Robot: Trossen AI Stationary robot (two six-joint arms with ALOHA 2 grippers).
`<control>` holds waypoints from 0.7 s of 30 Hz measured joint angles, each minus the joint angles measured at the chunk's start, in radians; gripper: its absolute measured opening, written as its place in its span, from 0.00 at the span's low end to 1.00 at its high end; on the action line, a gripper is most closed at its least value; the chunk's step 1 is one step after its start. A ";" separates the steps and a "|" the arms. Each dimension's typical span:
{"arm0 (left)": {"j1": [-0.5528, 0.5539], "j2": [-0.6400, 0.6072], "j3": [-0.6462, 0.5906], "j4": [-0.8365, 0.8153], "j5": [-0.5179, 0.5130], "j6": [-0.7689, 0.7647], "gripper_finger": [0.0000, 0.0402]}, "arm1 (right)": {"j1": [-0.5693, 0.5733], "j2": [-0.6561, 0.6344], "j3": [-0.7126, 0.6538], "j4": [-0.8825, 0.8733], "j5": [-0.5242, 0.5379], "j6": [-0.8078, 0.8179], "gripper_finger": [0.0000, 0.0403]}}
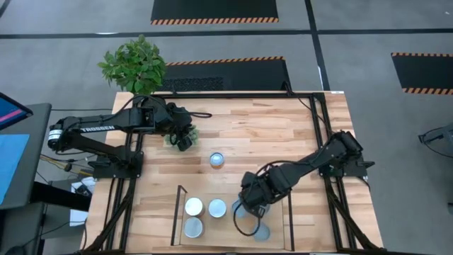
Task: Pick and place cans onto a shelf
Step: Adjust the canned mixed fruit
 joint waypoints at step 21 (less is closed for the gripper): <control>0.000 0.000 0.000 -0.017 -0.031 0.019 0.15 | -0.123 0.109 0.004 0.193 -0.151 -0.420 0.27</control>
